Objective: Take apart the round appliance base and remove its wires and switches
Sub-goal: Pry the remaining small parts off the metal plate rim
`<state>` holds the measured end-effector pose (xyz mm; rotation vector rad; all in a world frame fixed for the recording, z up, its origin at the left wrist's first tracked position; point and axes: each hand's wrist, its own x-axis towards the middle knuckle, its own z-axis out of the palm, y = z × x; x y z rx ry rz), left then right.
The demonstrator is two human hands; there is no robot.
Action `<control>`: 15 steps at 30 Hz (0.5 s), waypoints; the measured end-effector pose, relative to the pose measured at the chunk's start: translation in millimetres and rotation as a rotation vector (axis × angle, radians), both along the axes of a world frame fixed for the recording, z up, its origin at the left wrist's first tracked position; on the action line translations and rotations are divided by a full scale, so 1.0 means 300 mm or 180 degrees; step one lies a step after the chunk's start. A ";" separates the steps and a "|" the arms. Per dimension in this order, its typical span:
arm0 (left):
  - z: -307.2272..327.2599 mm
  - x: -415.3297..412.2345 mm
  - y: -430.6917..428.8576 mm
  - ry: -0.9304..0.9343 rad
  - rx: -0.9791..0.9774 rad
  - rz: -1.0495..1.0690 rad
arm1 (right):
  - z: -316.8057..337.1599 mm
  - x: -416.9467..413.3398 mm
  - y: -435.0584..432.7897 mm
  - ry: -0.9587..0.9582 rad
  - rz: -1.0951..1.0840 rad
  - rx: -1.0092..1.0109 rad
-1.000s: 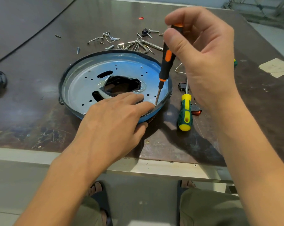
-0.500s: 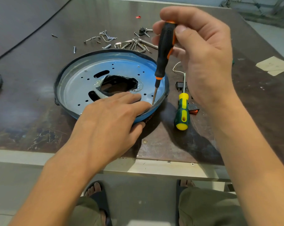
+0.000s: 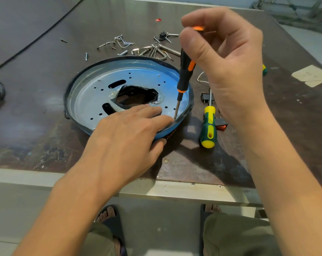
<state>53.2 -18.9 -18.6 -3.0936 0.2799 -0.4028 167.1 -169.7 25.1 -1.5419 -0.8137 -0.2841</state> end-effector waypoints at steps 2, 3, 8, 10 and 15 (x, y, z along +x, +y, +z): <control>0.000 0.000 -0.001 0.0005 0.0012 -0.0001 | -0.003 0.007 -0.004 -0.0055 -0.0014 -0.0063; 0.001 -0.001 0.000 0.0007 0.0007 -0.0006 | -0.006 0.011 -0.007 0.0003 0.0035 -0.0054; 0.004 0.000 0.001 0.0058 -0.0010 -0.0009 | 0.000 0.002 -0.008 0.0284 0.0126 0.0130; 0.003 0.000 -0.001 0.0049 -0.0012 -0.0007 | 0.004 -0.001 -0.004 0.0091 0.0025 0.0001; 0.003 0.000 -0.002 0.0087 -0.0006 0.0002 | -0.002 0.013 -0.015 0.0156 0.0088 0.0011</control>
